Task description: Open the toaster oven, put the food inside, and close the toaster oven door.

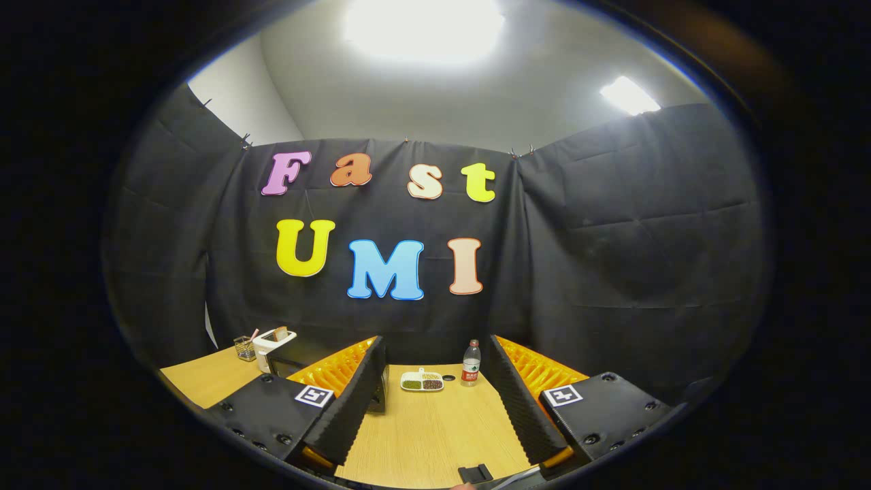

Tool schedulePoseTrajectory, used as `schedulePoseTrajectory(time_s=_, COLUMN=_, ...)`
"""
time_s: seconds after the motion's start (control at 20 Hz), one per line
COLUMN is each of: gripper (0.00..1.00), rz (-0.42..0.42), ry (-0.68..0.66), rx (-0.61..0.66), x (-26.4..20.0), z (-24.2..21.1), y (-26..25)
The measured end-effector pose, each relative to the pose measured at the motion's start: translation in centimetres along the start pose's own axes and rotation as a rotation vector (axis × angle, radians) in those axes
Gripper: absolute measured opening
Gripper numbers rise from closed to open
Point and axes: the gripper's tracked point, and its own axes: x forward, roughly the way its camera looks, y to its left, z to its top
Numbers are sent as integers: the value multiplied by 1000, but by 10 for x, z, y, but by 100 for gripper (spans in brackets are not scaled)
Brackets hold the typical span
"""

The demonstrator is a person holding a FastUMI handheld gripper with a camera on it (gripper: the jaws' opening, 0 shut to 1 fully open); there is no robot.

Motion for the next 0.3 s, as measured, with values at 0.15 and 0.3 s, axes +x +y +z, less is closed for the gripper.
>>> schedulePoseTrajectory(time_s=0.15, gripper=96, rz=21, ry=2, rx=0, x=1, z=0, y=-3)
schedulePoseTrajectory(time_s=0.3, gripper=96, rz=33, ry=12, rx=13, x=4, z=-4, y=-5)
